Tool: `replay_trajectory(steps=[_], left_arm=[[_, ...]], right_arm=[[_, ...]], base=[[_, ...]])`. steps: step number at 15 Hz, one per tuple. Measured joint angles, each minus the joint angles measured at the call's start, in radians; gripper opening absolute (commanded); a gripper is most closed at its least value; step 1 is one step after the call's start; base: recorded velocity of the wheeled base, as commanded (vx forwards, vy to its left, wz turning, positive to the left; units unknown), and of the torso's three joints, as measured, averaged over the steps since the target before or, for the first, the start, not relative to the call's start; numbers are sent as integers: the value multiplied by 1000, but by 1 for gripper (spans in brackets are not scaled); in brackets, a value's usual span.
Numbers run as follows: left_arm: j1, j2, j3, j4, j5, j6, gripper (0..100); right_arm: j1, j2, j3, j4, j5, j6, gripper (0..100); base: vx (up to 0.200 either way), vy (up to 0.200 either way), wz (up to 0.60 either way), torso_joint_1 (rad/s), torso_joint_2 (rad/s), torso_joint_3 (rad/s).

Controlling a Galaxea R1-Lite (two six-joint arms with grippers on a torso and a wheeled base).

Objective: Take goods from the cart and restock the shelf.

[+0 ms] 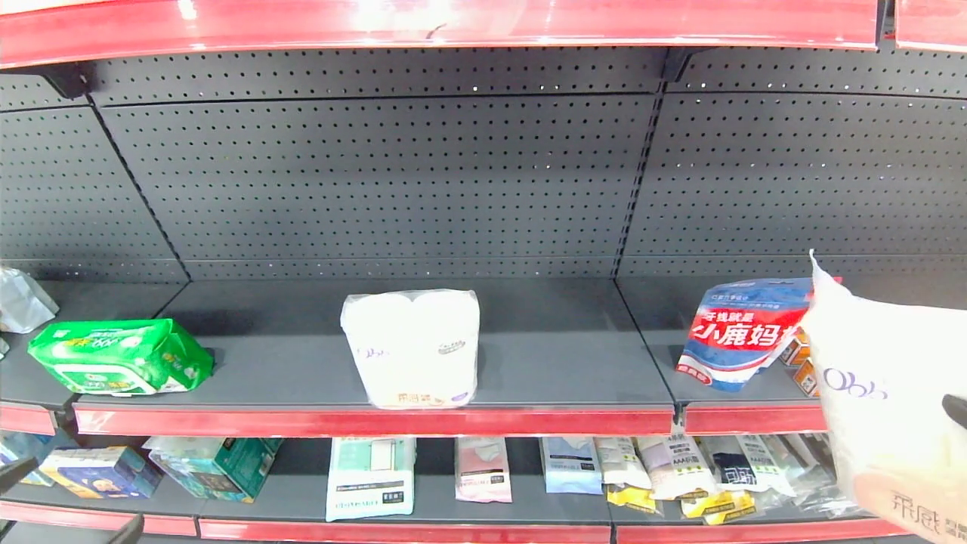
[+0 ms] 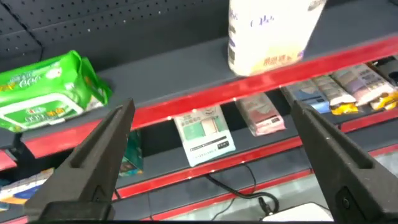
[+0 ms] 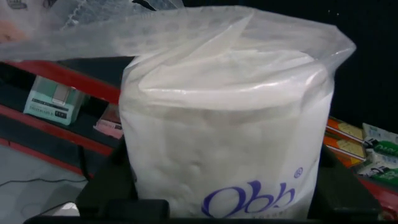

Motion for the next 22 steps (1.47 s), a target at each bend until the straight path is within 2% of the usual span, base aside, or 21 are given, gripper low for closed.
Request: replay_trajectory(steps=[3, 6, 8, 9, 11, 12, 13, 17, 19, 20, 22], left_arm=[[1, -97, 73, 2, -36, -1, 100], [2, -217, 140, 36, -46, -42, 100], [2, -316, 160, 101, -55, -61, 100], [3, -363, 163, 134, -65, -76, 100], [14, -441, 166, 170, -78, -143, 100], [17, -467, 166, 172, -65, -165, 100], [23, -486, 166, 172, -45, -171, 100], [36, -522, 172, 156, 97, -176, 100], [37, -526, 173, 156, 237, -176, 100], [37, -526, 173, 155, 287, -178, 100], [37, -527, 173, 153, 302, -177, 100]], right_arm=[[73, 57, -4, -16, 0, 7, 0], [110, 130, -10, -142, 0, 8, 0], [115, 180, -13, -197, 0, 8, 0], [121, 197, -12, -198, 1, 8, 0], [136, 219, -8, -201, 1, 16, 0], [140, 226, -7, -201, 1, 20, 0], [141, 232, -4, -200, 0, 20, 0], [138, 239, 2, -201, -3, 45, 0], [137, 238, 7, -201, -4, 48, 0], [137, 237, 13, -200, -5, 49, 0], [137, 236, 22, -200, -5, 48, 0]], base=[[0, 0, 0, 0, 0, 0], [0, 0, 0, 0, 0, 0], [0, 0, 0, 0, 0, 0], [0, 0, 0, 0, 0, 0], [0, 0, 0, 0, 0, 0], [0, 0, 0, 0, 0, 0], [0, 0, 0, 0, 0, 0], [0, 0, 0, 0, 0, 0], [0, 0, 0, 0, 0, 0], [0, 0, 0, 0, 0, 0], [0, 0, 0, 0, 0, 0]])
